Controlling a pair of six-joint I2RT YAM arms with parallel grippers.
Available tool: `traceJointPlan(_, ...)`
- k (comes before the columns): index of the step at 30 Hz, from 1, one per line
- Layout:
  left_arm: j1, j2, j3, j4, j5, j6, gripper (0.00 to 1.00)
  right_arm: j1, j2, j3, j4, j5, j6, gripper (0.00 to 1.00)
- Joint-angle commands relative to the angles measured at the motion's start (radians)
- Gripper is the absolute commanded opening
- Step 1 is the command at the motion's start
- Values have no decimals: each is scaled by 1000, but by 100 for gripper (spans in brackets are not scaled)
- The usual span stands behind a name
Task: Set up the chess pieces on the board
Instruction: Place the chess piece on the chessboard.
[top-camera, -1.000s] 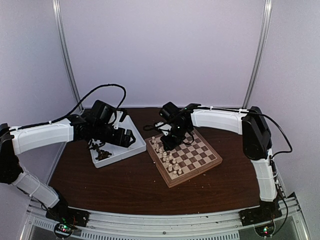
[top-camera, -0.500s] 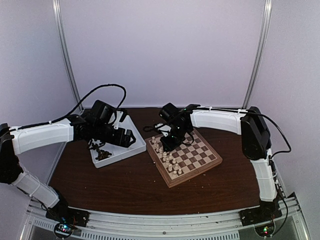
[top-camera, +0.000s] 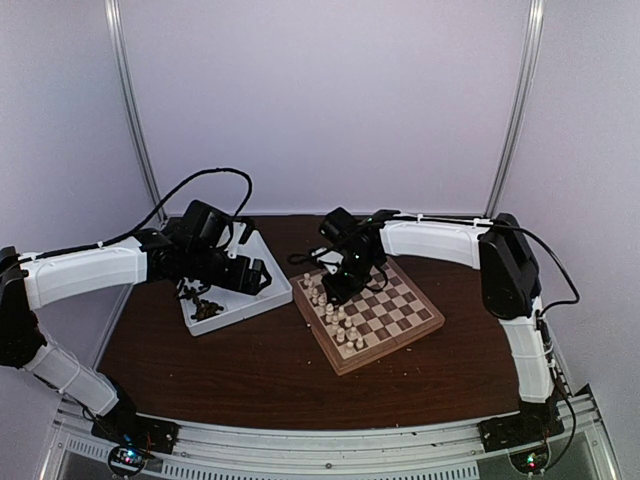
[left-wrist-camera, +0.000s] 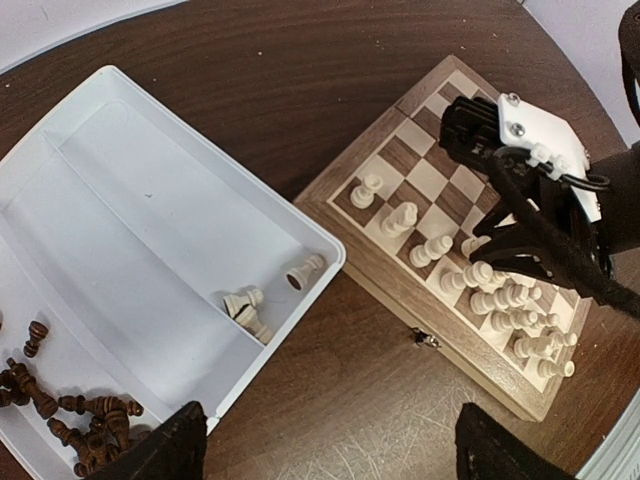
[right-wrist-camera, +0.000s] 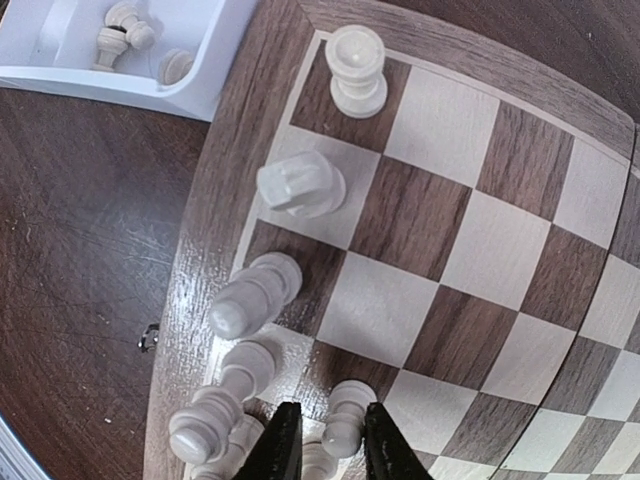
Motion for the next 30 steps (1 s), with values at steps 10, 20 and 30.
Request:
traceJointPlan(10,9,-10,2,18,10,12,86,-14,12,29,-5,48,3,31)
traceJointPlan(20,10,-13,4,16,9,13,86,-16,8,52,-16,58,-3,28)
traceJointPlan(30,10,-13,4,17,10,14,86,-17,9,38,-24,31,-6,25)
